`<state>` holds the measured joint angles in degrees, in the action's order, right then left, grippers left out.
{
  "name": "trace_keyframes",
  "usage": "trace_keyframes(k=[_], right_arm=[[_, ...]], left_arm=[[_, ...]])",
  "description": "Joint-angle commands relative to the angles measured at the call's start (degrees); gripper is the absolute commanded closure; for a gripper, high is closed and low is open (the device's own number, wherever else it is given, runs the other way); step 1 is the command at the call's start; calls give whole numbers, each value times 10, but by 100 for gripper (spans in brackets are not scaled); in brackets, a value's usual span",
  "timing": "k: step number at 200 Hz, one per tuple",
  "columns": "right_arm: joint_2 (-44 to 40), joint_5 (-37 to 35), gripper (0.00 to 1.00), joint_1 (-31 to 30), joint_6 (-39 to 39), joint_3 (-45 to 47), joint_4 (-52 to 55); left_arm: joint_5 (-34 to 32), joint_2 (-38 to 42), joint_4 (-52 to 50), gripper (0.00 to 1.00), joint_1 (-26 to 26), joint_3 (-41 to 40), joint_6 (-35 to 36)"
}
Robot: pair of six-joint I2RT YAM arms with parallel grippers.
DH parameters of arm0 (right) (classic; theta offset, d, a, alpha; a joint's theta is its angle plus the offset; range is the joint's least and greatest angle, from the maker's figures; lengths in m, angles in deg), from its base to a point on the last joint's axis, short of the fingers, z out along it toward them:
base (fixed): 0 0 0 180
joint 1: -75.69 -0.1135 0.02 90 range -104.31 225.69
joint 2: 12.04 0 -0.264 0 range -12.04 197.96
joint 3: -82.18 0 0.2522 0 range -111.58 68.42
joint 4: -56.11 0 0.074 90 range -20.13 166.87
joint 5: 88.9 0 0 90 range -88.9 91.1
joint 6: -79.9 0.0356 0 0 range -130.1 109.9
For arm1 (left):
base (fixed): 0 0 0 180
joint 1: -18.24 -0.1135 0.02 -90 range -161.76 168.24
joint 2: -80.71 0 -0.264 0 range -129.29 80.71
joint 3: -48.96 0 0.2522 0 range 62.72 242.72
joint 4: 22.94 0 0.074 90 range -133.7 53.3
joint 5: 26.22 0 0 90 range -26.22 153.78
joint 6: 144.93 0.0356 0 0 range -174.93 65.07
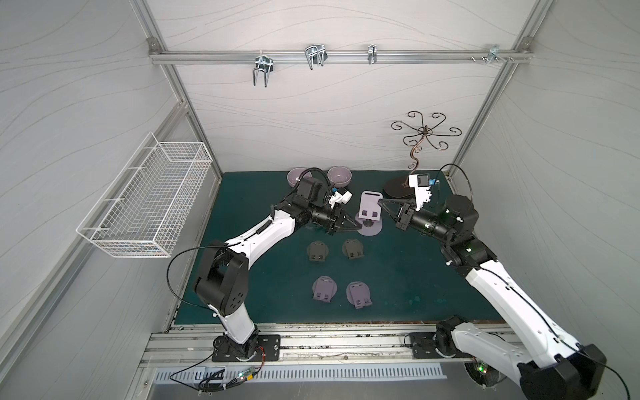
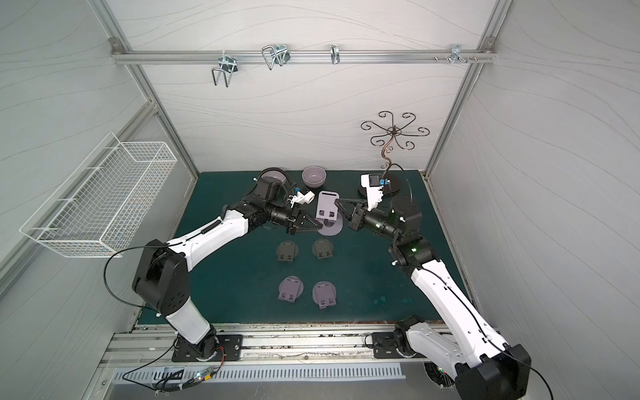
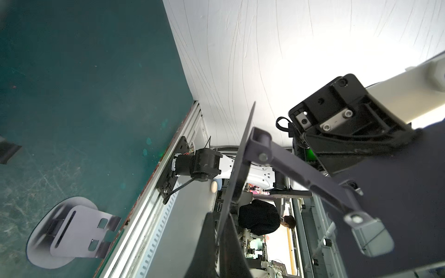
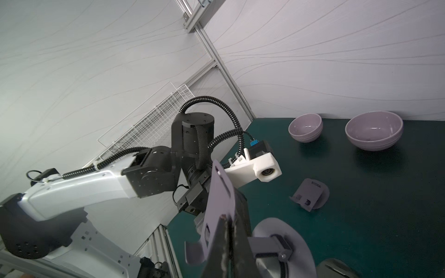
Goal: Open the phone stand
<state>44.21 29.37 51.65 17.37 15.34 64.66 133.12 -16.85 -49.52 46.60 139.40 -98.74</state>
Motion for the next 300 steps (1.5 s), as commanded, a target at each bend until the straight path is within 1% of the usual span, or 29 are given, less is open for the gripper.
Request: trace_keyframes(k=[1,27,64,84,104,127,151,156,169,185,202,206,236,245,252,265,273,285,300], right_arm=[[-13,-55,100,-2,-109,-22,9],[-7,-44,100,-4,-133,-25,34],[13,-14,100,-8,-146,-47,43],[21,-18,100,-25,-169,-65,53],[31,-14,100,-37,-175,-79,61],[32,-33,100,-59,-195,-86,78],[28,-52,100,-61,-207,-95,97],[27,-61,95,-62,-209,-98,104],[20,-84,78,-60,-225,-107,121],[13,-95,65,-48,-228,-115,132],[3,-91,51,-21,-210,-117,135],[1,-84,49,-11,-204,-117,133],[-4,-18,46,57,-139,-105,109],[-2,14,44,76,-118,-99,96],[2,34,42,90,-98,-95,84],[8,67,42,115,-66,-87,64],[16,103,40,137,-33,-77,39],[36,171,38,165,24,-64,-14],[63,231,38,171,73,-55,-70]], left_arm=[[-9,-12,-99,100,-9,28,-7],[-19,-11,-86,100,-9,29,-15],[-38,3,-74,100,-6,17,-27],[-44,9,-49,100,-2,-2,-46],[-41,12,-34,100,-1,-10,-53],[-36,11,-21,100,-1,-9,-60],[-30,7,-5,100,-1,-9,-65],[-28,6,6,100,-1,-12,-71],[-23,5,42,100,-1,-18,-93],[-15,5,80,100,-1,-19,-106],[-6,5,115,100,-1,-20,-115],[-4,6,124,100,-1,-20,-116],[8,6,150,100,-2,-21,-103],[8,6,163,100,-3,-25,-105],[9,5,181,100,-3,-29,-115],[11,5,232,100,-4,-43,-146],[13,5,257,100,-5,-49,-162],[14,5,262,100,-5,-52,-165],[16,5,263,100,-5,-54,-164]])
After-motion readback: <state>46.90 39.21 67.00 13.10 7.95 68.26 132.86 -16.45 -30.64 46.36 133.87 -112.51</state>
